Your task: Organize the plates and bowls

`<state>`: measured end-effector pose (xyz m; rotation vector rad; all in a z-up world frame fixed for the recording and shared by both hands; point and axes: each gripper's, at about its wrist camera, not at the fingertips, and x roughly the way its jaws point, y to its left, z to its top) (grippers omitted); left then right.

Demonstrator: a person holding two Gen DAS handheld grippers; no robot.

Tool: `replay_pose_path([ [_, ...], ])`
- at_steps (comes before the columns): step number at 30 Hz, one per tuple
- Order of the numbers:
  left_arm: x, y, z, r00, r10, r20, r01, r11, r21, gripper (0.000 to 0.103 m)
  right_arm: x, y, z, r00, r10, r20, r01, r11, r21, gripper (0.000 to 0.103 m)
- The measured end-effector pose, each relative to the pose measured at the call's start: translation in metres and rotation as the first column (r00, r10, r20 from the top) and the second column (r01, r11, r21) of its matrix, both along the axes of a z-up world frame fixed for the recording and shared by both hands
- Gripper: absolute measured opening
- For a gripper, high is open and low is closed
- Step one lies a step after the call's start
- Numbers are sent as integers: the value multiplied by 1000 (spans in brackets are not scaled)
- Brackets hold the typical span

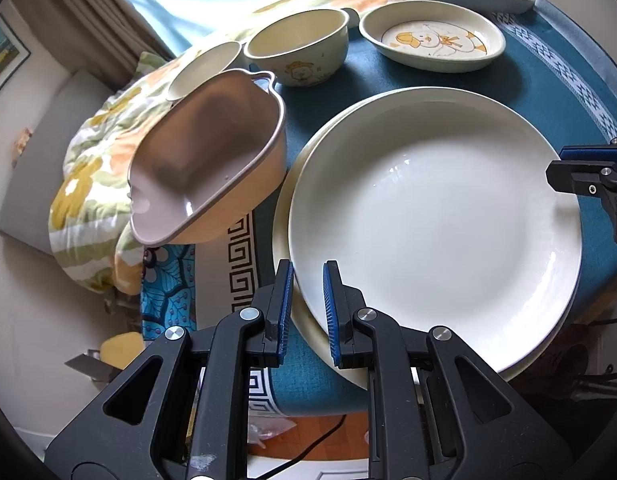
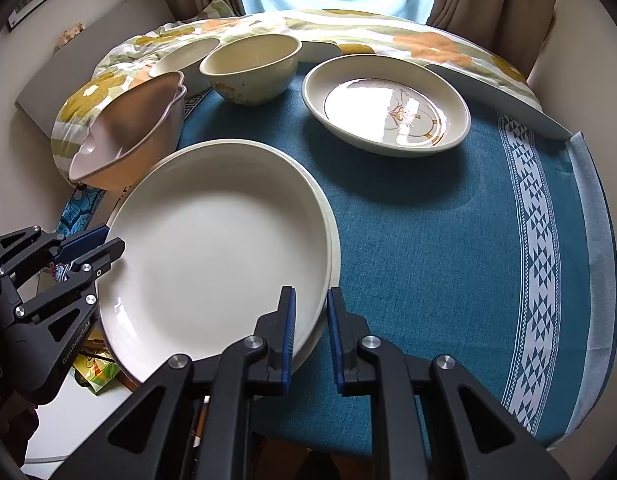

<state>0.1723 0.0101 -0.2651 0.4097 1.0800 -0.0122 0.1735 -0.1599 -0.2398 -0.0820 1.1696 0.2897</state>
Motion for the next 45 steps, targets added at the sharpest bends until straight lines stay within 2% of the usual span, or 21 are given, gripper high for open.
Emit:
replay_pose_path([
  [3, 0, 4, 1, 1000, 0, -1, 0, 1000, -26, 13, 0, 2, 0, 1000, -4, 6, 4, 1000, -11, 15],
  [11, 2, 5, 3, 1000, -2, -15, 1, 999, -38, 13, 1, -1, 0, 1000, -14, -2, 14, 1000, 13, 15],
  [15, 0, 2, 27, 1000, -20, 23, 22, 998, -67, 15, -3, -11, 18, 999, -34, 33, 32, 997, 75, 14],
  [16, 0, 0, 35, 999, -25, 39, 27, 997, -68, 21, -3, -14, 24, 998, -40, 40, 37, 995, 93, 14],
  [18, 1, -4, 55, 996, -36, 85, 42, 996, -78, 53, -4, -22, 35, 997, -59, 45, 52, 990, 129, 15],
  [19, 2, -5, 66, 992, -40, 120, 50, 995, -81, 92, -4, -28, 41, 996, -74, 55, 65, 988, 141, 15],
  [20, 1, -7, 79, 984, -48, 171, 63, 995, -82, 103, -5, -32, 48, 994, -87, 71, 76, 986, 149, 20],
  [22, 3, -11, 99, 968, -85, 238, 109, 990, -92, 103, -6, -43, 61, 988, -115, 105, 98, 983, 158, 61],
  [23, 7, -14, 105, 966, -106, 237, 134, 986, -103, 103, -6, -49, 66, 984, -130, 121, 109, 980, 166, 99],
  [24, 11, -16, 110, 965, -120, 232, 149, 982, -114, 103, -6, -55, 72, 980, -145, 136, 120, 977, 177, 103],
  [26, 21, -17, 120, 966, -131, 224, 168, 973, -156, 103, -1, -69, 81, 972, -183, 145, 155, 970, 188, 103],
  [29, 44, -22, 131, 973, -124, 194, 172, 951, -256, 103, 16, -93, 96, 970, -212, 115, 187, 963, 194, 103],
  [31, 61, -28, 135, 982, -101, 163, 150, 933, -327, 103, 28, -108, 113, 965, -215, 149, 188, 966, 179, 103],
  [34, 83, -37, 136, 991, -66, 121, 113, 892, -438, 103, 53, -132, 131, 958, -223, 182, 195, 968, 158, 103],
  [35, 90, -40, 134, 993, -48, 105, 92, 878, -469, 103, 67, -140, 132, 962, -220, 162, 196, 968, 156, 103],
  [38, 110, -49, 116, 1000, 14, 24, 2, 829, -559, 102, 111, -160, 118, 983, -170, 75, 151, 966, 210, 103],
  [40, 125, -52, 98, 997, 66, -33, -72, 799, -598, 99, 141, -166, 100, 993, -110, 35, 100, 972, 212, 103],
  [43, 145, -56, 68, 981, 155, -115, -192, 765, -614, 86, 180, -169, 68, 1000, -5, -14, 8, 974, 226, 99],
  [45, 159, -57, 47, 964, 205, -170, -266, 739, -619, 76, 203, -169, 45, 997, 51, -63, -34, 968, 249, 86],
])
